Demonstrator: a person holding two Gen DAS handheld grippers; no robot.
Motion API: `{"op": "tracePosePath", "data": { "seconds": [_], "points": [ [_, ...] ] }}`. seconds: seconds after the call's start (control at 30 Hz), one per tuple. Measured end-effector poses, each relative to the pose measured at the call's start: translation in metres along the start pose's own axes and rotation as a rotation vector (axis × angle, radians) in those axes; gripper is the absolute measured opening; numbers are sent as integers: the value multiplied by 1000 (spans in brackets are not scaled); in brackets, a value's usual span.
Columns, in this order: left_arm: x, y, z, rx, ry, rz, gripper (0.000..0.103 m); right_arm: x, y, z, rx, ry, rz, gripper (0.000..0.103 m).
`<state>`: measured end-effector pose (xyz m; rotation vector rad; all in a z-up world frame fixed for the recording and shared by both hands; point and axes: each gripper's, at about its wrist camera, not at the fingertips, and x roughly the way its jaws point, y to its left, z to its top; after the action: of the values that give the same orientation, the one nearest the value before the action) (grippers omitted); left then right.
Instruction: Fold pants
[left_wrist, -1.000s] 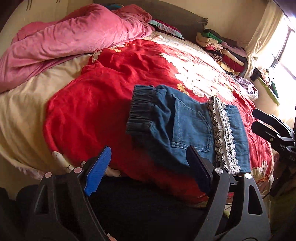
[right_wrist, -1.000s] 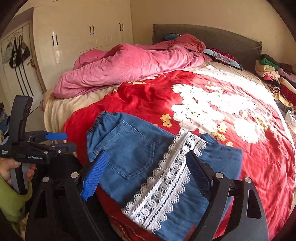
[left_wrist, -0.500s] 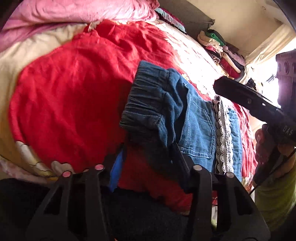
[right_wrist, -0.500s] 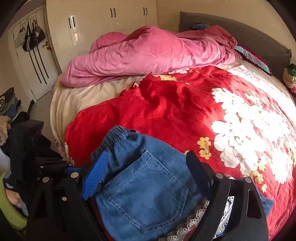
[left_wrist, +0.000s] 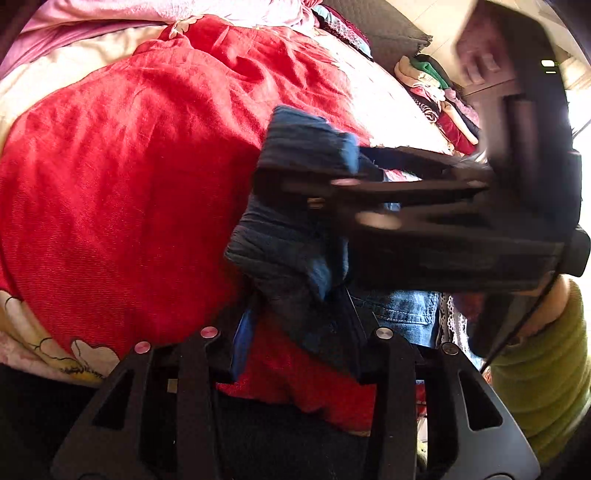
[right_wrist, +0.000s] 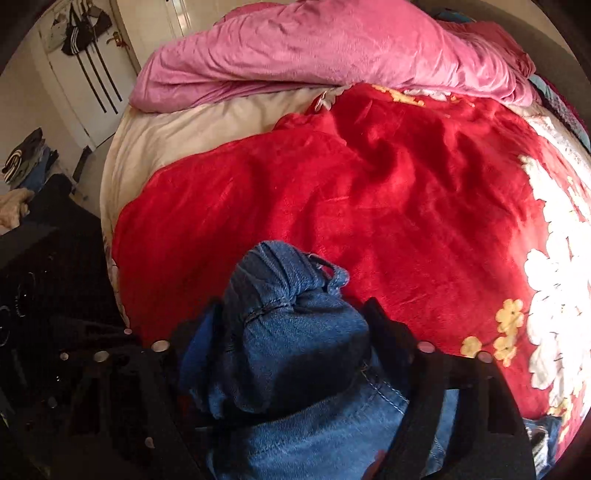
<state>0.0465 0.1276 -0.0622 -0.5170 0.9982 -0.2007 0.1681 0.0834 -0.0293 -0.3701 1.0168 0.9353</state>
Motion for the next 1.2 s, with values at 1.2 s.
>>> {"op": "tracePosePath", "data": {
  "seconds": [1.2],
  "points": [
    [15, -177, -25, 312, 63, -246, 40, -225, -121, -171, 326, -535, 68, 66]
  ]
}}
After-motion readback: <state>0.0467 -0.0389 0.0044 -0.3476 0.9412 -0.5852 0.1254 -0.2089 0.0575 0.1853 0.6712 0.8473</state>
